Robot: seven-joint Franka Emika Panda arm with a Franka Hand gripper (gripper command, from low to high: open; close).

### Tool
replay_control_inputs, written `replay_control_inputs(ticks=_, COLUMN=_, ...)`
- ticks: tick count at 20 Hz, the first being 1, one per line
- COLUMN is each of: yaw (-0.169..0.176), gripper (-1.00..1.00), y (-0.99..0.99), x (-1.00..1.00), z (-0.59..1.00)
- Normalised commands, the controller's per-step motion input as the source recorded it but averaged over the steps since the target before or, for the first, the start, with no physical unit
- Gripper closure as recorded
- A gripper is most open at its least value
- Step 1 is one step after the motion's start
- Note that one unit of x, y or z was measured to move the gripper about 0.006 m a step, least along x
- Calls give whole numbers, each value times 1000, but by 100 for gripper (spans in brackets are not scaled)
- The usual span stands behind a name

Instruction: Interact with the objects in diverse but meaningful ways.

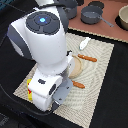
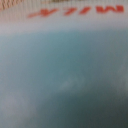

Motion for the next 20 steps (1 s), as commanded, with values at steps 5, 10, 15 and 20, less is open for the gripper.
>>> replay_control_inputs(ticks=5, yaw=38, gripper=100, y=31, x=-245, z=925)
replay_control_inputs(ticks=10, yaw=45, gripper=100, y=310, x=-530, z=784)
replay_control_inputs(ticks=15, yaw=11, gripper=100, y=430, x=-727, z=402)
replay_control_inputs(ticks=20, yaw=0, gripper=100, y=650, x=-957, z=153)
